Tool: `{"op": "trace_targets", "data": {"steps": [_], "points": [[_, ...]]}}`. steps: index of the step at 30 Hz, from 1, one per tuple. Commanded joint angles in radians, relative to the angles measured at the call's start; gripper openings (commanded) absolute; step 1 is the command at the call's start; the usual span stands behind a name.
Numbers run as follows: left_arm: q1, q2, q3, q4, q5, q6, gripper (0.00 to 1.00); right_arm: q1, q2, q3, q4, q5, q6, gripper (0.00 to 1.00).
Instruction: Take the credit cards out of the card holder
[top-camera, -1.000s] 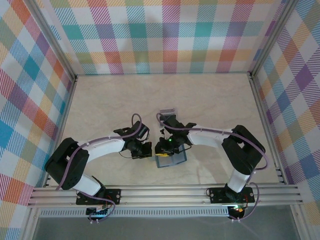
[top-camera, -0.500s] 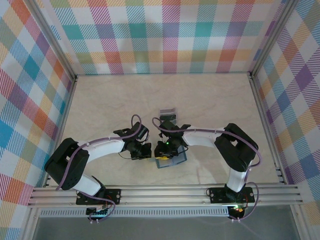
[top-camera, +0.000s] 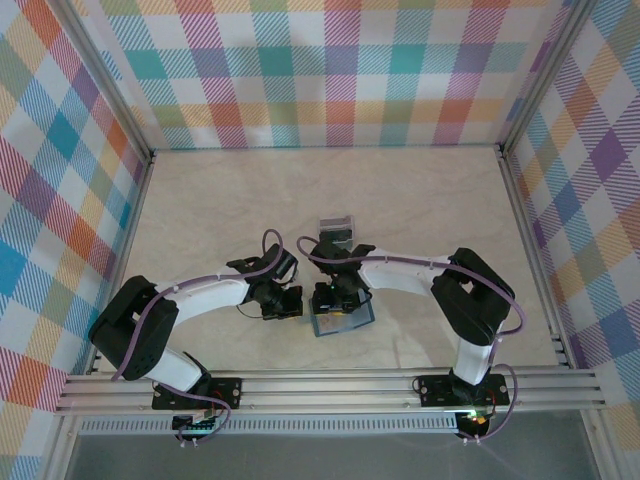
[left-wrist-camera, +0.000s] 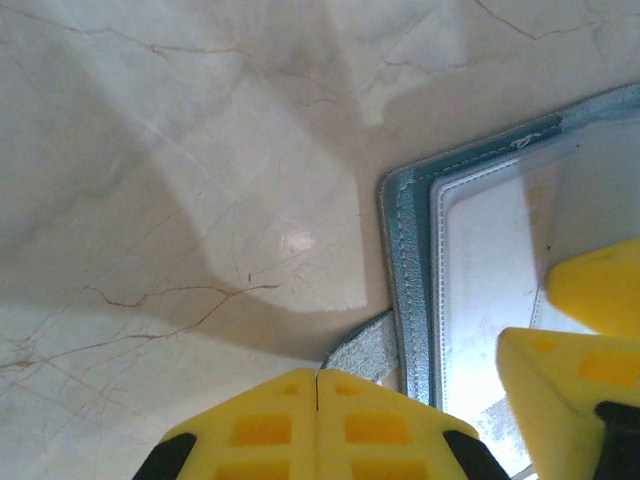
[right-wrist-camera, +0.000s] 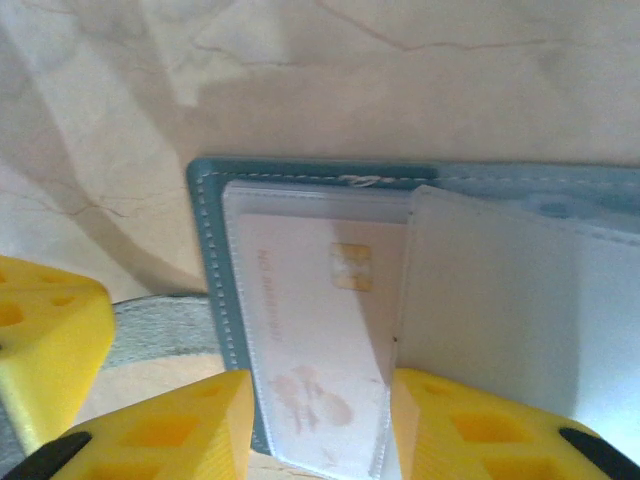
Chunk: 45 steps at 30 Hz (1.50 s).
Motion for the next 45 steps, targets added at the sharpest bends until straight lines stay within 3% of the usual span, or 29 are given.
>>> {"op": "trace_targets", "data": {"steps": [1, 7, 19, 28, 40, 45], "points": [[-0.01, -0.012, 0.016, -0.019, -0.002, -0.005, 0.04, 0.024, 0.026, 0.061, -0.16, 0.139, -0.029, 0.44], [-0.009, -0.007, 0.02, -0.019, -0.004, -0.005, 0.04, 0.064, 0.089, 0.157, -0.3, 0.273, -0.044, 0.49], [-0.01, 0.001, 0.02, -0.014, 0.002, -0.005, 0.04, 0.082, 0.149, 0.213, -0.352, 0.301, -0.054, 0.52], [-0.01, -0.002, 0.045, -0.06, -0.023, 0.02, 0.04, 0.076, 0.096, 0.217, -0.442, 0.42, -0.054, 0.54], [-0.01, 0.004, 0.111, -0.15, -0.08, 0.063, 0.06, 0.025, 0.011, 0.117, -0.387, 0.365, -0.076, 0.54], [-0.009, -0.009, 0.126, -0.166, -0.095, 0.06, 0.17, 0.015, -0.012, 0.09, -0.351, 0.332, -0.081, 0.54]]}}
